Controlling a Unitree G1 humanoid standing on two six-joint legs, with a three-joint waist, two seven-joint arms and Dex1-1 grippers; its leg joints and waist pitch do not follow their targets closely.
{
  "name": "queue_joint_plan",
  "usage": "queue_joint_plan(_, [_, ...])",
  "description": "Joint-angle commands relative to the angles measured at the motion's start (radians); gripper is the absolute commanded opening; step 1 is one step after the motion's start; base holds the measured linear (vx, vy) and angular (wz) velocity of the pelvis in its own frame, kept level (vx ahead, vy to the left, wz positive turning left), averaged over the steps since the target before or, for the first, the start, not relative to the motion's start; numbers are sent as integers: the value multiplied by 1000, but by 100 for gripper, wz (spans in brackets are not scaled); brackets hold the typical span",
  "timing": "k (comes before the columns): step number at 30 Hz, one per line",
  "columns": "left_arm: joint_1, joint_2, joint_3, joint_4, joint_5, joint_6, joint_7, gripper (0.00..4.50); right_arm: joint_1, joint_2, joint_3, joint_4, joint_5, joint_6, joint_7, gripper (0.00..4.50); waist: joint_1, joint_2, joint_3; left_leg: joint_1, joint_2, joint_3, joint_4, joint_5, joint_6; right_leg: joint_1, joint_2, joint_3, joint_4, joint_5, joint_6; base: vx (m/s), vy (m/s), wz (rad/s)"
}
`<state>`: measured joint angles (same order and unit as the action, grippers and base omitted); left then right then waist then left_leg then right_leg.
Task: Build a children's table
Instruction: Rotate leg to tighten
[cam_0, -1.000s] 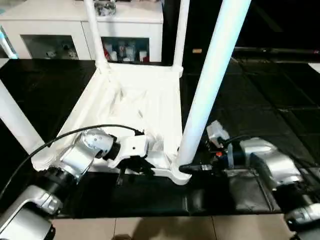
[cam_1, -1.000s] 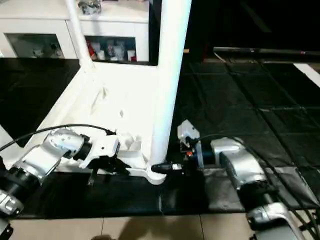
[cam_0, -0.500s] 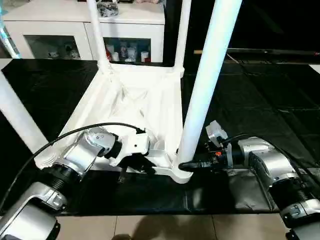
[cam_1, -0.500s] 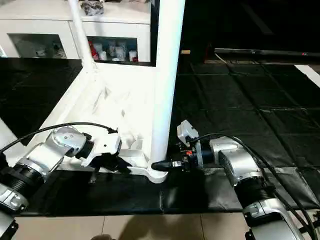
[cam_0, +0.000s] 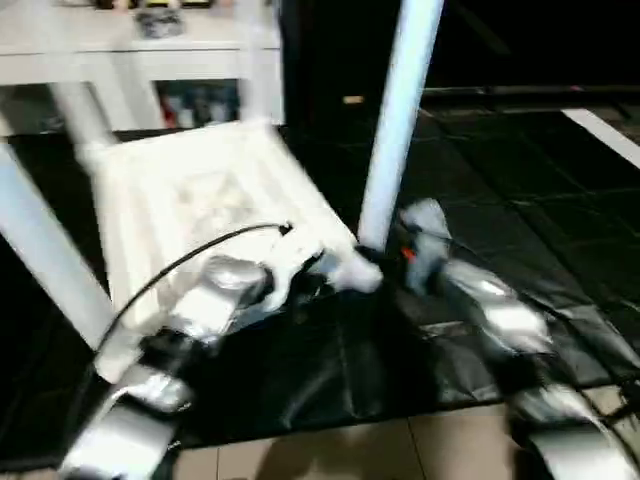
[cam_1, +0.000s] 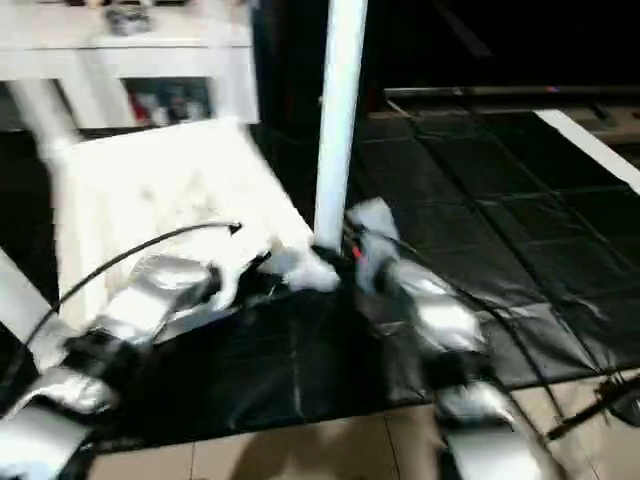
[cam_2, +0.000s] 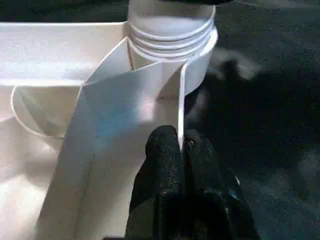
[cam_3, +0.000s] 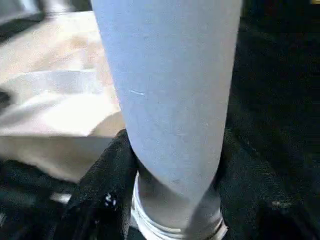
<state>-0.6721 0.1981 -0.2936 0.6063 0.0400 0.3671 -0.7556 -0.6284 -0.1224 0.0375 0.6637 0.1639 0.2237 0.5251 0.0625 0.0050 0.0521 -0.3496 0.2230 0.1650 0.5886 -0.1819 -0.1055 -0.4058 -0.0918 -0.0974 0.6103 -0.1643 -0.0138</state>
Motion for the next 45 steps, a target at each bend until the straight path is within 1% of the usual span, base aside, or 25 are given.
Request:
queue_joint_plan(1, [-29,-56,-28,-15,-12,-21,11,0,1,71,76,35,-4,16,19,200,12,-1,-74,-10,-7,5,-65,-192,14,57,-44,40,-81,-298,-159,0,0,0])
queue_joint_plan(3, [-37,-58,-31,-11,3,-13,16,0,4,82,73,17,-11,10,27,200,13,-4,-75,-12,-5,6,-65,-162,27,60,-43,42,-71,-212,-188,0,0,0])
queue_joint_plan(4, [-39,-56,-30,-9,6,-10,17,0,9,85,72,4,-13,9,31,255,12,-3,-74,-10,-5,8,-64,-160,37,61,-43,44,-70,-186,-203,0,0,0])
queue_joint_plan(6, [-41,-44,-34,-4,12,-19,4,0,23,82,70,-19,-13,4,41,268,13,-2,-72,-9,-5,9,-65,-170,40,62,-44,44,-72,-199,-204,0,0,0])
queue_joint_plan(7, [-37,-23,-37,2,14,-29,-16,0,37,68,60,-34,-8,-1,49,268,14,-3,-71,-9,-6,9,-66,-180,39,63,-45,44,-75,-222,-199,0,0,0])
queue_joint_plan(8, [-35,-16,-37,4,14,-33,-27,0,43,61,56,-39,-6,-4,54,271,16,1,-70,-8,-5,9,-67,-187,38,62,-46,44,-77,-238,-194,0,0,0])
queue_joint_plan(10, [-29,5,-40,14,20,-62,-62,0,58,40,35,-47,12,-5,69,290,17,0,-69,-7,-4,8,-69,-204,33,60,-47,44,-80,-263,-183,0,0,0])
queue_joint_plan(11, [-23,20,-45,13,19,-80,-91,0,75,18,32,-66,23,-9,100,290,17,0,-70,-7,-4,8,-69,-208,33,61,-47,44,-81,-267,-182,0,0,0])
queue_joint_plan(12, [-18,29,-48,13,19,-92,-110,0,87,3,32,-79,29,-14,123,311,19,0,-69,-5,-3,8,-70,-213,34,60,-46,44,-82,-272,-178,0,0,0])
queue_joint_plan(13, [-14,40,-54,9,19,-113,-133,0,100,-14,33,-96,34,-17,147,316,22,-6,-68,-5,-2,9,-70,-223,39,59,-47,45,-84,-278,-175,0,0,0])
queue_joint_plan(15, [2,75,-70,-5,13,-152,-213,0,141,-80,37,-153,50,-27,238,329,31,-3,-67,-2,0,8,-71,-223,37,59,-47,46,-83,-287,-169,0,0,0])
queue_joint_plan(16, [9,91,-82,-10,13,-190,-254,0,154,-108,39,-168,54,-38,277,353,35,-4,-67,-3,0,9,-71,-223,40,59,-47,47,-83,-280,-168,0,0,0])
queue_joint_plan(20, [21,130,-104,-29,1,-242,-364,0,178,-178,35,-204,75,-46,381,365,45,-2,-68,0,3,10,-72,-230,39,57,-48,48,-82,-279,-179,0,0,0])
queue_joint_plan(21, [27,156,-121,-42,-10,-264,-441,0,188,-221,35,-228,94,-42,460,381,51,-1,-68,4,5,11,-71,-231,39,53,-49,50,-80,-265,-184,0,0,0])
queue_joint_plan(22, [28,165,-128,-46,-12,-271,-467,0,191,-235,37,-235,98,-42,488,402,54,2,-69,4,7,12,-71,-232,41,55,-48,49,-77,-247,-194,0,0,0])
queue_joint_plan(25, [22,189,-156,-43,-2,-313,-535,0,193,-290,65,-248,98,-43,599,405,62,1,-68,2,8,14,-70,-227,42,55,-46,49,-72,-220,-207,0,0,0])
queue_joint_plan(27, [18,194,-169,-39,-1,-335,-569,0,191,-315,87,-251,89,-58,651,405,72,0,-69,2,7,15,-69,-225,41,55,-48,49,-73,-230,-205,0,0,0])
queue_joint_plan(29, [16,195,-173,-35,-1,-346,-584,0,191,-325,96,-255,89,-62,674,405,75,0,-69,2,7,15,-68,-226,39,55,-49,49,-72,-236,-205,0,0,0])
queue_joint_plan(32, [12,198,-186,-28,-1,-376,-624,0,188,-341,119,-261,97,-51,740,405,80,0,-70,2,9,13,-69,-230,38,55,-49,48,-72,-246,-202,0,0,0])
queue_joint_plan(34, [8,198,-201,-24,1,-403,-666,0,175,-346,142,-253,122,-20,827,405,81,0,-69,1,9,13,-69,-235,42,56,-48,48,-73,-242,-207,0,0,0])
queue_joint_plan(36, [6,196,-204,-23,0,-410,-680,0,161,-341,147,-236,128,-10,850,377,83,0,-71,1,10,13,-69,-230,41,55,-49,48,-71,-235,-210,0,0,0])
queue_joint_plan(39, [1,192,-205,-22,-3,-413,-694,0,136,-325,140,-201,134,9,867,360,82,-2,-70,-1,9,12,-69,-231,37,56,-50,47,-71,-252,-211,0,0,0])
queue_joint_plan(40, [0,191,-205,-21,-3,-414,-696,0,131,-323,142,-194,135,12,873,337,82,-1,-69,1,10,12,-69,-237,35,55,-50,47,-73,-262,-208,0,0,0])
queue_joint_plan(41, [-2,190,-205,-20,-4,-416,-701,0,122,-320,145,-177,136,16,886,329,80,-8,-69,-2,10,12,-70,-233,35,57,-51,47,-73,-267,-205,0,0,0])
queue_joint_plan(45, [-3,188,-203,-12,-4,-423,-709,0,114,-320,155,-165,141,30,919,306,78,-5,-69,-2,9,12,-69,-223,36,56,-50,47,-75,-283,-197,0,0,0])
